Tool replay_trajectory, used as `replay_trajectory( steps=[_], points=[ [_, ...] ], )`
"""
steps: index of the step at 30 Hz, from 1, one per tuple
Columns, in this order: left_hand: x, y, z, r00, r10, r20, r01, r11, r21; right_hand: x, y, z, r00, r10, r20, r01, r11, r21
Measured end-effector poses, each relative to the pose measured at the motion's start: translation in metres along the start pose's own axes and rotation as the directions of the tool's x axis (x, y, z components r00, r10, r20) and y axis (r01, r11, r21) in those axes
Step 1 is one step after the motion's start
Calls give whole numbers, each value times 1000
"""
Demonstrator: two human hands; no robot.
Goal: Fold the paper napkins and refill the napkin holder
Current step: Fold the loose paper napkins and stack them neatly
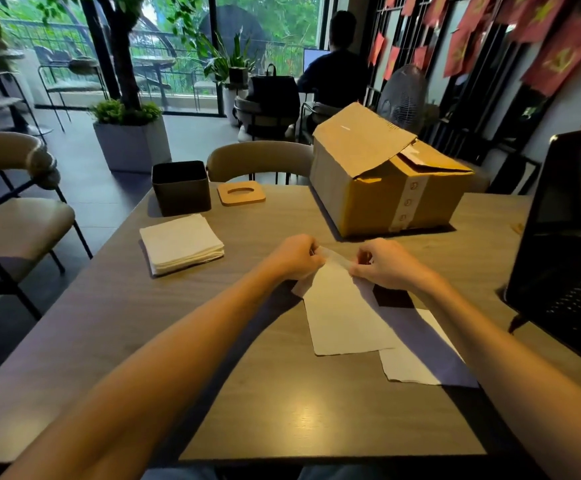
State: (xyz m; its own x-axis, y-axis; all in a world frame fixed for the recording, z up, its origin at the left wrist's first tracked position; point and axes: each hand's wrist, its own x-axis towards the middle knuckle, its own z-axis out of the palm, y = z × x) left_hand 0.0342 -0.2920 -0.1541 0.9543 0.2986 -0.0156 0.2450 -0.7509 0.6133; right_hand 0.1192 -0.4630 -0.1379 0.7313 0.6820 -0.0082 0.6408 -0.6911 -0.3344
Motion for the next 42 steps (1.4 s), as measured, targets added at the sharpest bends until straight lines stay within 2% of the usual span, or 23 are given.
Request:
replay_trajectory(
  steps=[5,8,13,18,23,28,33,37,42],
  points=[
    [-5,-18,-21,987,-60,-148,19,963,-267,19,-12,-3,991,10,-136,30,957,288],
    [-13,-31,-43,962,-69,-262,-34,928,-371,30,-33,-1,991,-7,-135,68,889,452],
    [-33,-62,-78,899,-152,-410,-54,892,-449,56,-80,10,990,-89,-105,134,807,575],
    [-47,-106,-110,800,-293,-523,18,884,-467,87,-137,27,985,-101,-139,167,755,634],
    [-64,-144,-131,713,-359,-602,113,906,-407,115,-194,48,964,-136,-228,245,789,564],
    [-69,-178,-144,664,-420,-619,204,898,-391,130,-228,75,954,-214,-212,295,806,513],
    [-70,-193,-135,714,-334,-615,214,941,-262,136,-235,97,947,-203,-250,303,828,472],
    [-69,-204,-128,728,-320,-606,265,947,-180,140,-230,108,958,-205,-201,271,876,400],
    [-65,-210,-125,760,-316,-567,339,938,-68,142,-224,113,938,-287,-196,333,905,265]
  ],
)
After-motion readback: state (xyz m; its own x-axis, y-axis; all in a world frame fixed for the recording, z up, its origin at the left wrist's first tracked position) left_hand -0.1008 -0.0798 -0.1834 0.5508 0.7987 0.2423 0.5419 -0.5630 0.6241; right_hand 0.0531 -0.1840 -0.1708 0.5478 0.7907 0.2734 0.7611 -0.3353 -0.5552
